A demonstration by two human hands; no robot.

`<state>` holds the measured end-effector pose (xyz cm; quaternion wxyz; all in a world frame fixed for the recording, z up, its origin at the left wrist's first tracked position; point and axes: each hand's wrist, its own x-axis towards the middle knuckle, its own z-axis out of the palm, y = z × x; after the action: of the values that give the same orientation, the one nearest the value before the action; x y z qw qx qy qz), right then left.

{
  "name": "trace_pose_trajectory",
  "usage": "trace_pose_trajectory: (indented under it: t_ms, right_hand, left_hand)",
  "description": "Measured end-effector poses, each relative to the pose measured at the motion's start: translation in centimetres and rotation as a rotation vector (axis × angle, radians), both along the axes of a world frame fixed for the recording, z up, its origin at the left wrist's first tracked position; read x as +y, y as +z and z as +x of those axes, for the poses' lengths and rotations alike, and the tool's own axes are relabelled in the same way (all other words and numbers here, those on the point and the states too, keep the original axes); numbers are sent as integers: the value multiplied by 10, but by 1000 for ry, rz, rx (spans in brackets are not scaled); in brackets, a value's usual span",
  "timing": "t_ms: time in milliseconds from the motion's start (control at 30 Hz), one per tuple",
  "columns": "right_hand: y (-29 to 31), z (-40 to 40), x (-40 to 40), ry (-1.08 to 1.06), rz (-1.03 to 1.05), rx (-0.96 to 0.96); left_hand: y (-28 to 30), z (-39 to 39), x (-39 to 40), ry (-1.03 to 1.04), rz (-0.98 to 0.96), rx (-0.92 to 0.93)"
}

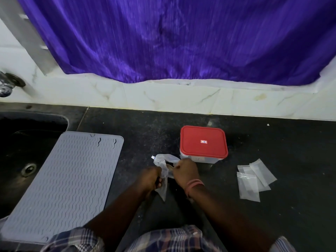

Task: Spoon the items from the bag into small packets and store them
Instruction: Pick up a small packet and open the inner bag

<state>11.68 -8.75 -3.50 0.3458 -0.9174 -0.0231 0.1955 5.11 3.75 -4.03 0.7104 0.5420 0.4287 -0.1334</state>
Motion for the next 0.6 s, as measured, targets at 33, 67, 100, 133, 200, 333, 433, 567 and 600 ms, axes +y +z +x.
trace_pose_trajectory:
  t_ms: [33,67,100,133,200,333,433,567,600]
  right_hand:
    - [1,-3,3,113,-35,-82]
    - [2,-6,7,187,-52,-144]
    - [3,-8,10,184,-35,-142]
    - [1,-8,12,128,-18,-107]
    - [-1,-3,8,-93,16,-10]
    - [-1,7,-9,-295,81,69]
    - [-4,6,-14,-271,67,72]
    - [1,5,-22,-297,109,86]
    - [3,5,-25,-301,123,81]
  left_hand:
    - [1,0,-2,0,10,-7]
    - [0,0,-3,5,21,-13]
    - [0,0,-4,10,30,-15]
    - [-1,0,-4,12,38,-14]
    - [-2,-2,-1,-6,48,-11]
    - [-2,-4,5,-50,49,-23]
    - [-3,-3,5,-19,52,-10]
    - [-4,-3,8,-43,144,6]
    - [-4,-4,9,-48,175,-10]
